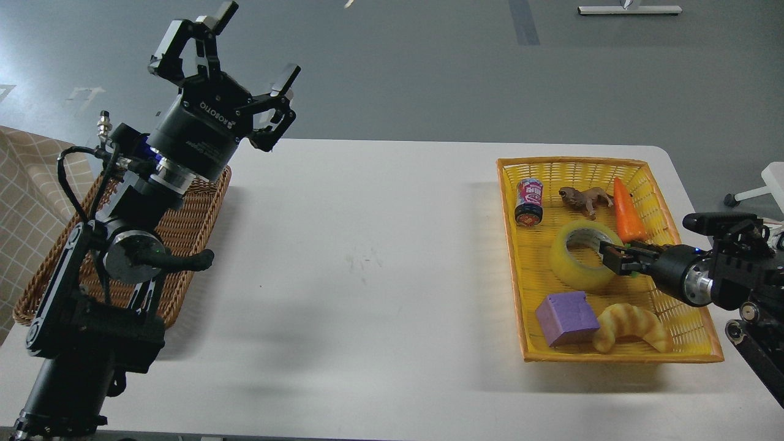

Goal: Place and transfer tape with both arms
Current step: 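Grasp the yellow tape roll through its hole with the right gripper, then lift the tape roll out of the tray and carry it toward table center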

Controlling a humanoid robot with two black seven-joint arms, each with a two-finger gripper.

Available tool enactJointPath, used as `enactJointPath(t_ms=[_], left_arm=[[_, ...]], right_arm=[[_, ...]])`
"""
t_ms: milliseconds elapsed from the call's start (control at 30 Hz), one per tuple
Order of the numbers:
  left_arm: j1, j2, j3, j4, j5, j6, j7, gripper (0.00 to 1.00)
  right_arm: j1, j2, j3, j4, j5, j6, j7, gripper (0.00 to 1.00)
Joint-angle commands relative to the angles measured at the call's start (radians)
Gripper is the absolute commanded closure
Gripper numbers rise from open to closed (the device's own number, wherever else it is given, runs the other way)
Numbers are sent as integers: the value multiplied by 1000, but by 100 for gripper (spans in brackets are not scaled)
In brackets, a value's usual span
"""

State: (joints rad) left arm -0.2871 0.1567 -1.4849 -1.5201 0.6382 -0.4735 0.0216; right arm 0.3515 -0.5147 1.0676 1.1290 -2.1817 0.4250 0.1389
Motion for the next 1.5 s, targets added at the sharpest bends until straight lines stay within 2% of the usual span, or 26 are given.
enactJointPath(t_ms=[0,134,200,601,901,1102,1202,1302,1469], left_arm=[[-1,-2,3,-2,1,3,1,2],[0,-2,5,0,2,3,1,2],[2,-2,5,0,1,3,1,2],[5,-8,6,0,2,3,1,2],[9,-3,11,0,0,0,6,2],[8,-22,12,1,3,1,9,2],[8,-20,12,1,3,1,9,2],[5,-16,12,1,3,1,11,2],[2,-19,12,1,3,1,9,2]], right_arm=[[-2,-1,0,0,0,0,-2,68],[-6,-1,2,2,0,0,-2,81],[-6,-1,2,2,0,0,-1,83],[0,-2,23,5,0,-2,17,84],[20,-36,54,94,0,0,19,84],[116,-42,40,127,0,11,19,84],[204,-34,-32,124,0,29,18,84],[343,-22,-203,109,0,29,18,84],[469,97,-324,52,0,29,10,84]])
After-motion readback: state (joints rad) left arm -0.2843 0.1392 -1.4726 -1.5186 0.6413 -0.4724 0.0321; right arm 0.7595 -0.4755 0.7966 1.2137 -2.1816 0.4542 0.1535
